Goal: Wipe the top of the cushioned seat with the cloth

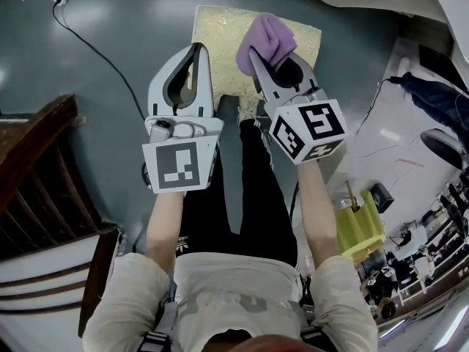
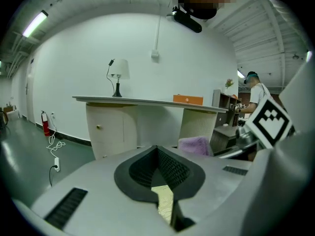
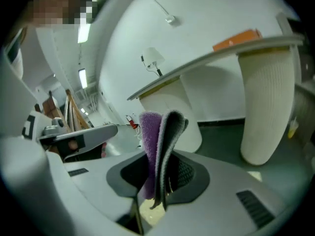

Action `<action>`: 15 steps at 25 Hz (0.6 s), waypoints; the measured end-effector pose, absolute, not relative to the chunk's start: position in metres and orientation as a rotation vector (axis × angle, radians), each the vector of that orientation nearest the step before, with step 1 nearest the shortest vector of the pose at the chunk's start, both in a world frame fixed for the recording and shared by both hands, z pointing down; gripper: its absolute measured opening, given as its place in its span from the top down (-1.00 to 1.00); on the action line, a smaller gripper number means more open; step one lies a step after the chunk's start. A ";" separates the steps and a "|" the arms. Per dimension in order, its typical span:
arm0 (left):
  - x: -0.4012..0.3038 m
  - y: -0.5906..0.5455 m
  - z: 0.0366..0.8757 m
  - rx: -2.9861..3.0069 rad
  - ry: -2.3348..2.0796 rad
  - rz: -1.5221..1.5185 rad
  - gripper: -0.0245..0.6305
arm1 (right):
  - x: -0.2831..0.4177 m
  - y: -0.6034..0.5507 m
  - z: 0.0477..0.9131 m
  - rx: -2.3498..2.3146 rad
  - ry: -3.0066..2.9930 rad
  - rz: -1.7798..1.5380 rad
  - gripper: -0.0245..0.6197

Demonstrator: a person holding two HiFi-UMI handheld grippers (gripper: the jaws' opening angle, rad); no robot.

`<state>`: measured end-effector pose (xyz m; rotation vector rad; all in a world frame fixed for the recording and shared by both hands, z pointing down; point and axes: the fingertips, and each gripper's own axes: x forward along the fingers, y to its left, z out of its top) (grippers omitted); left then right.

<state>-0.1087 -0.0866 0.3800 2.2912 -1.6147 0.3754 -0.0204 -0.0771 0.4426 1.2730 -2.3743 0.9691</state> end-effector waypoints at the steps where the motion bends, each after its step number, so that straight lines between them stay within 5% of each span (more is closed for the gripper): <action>1: -0.114 -0.085 0.381 2.280 -1.627 0.378 0.90 | -0.032 -0.081 0.453 1.223 -2.387 1.056 0.62; 15: -0.165 -0.080 0.416 2.144 -1.679 0.402 0.90 | -0.122 -0.131 0.597 0.939 -2.029 1.587 0.62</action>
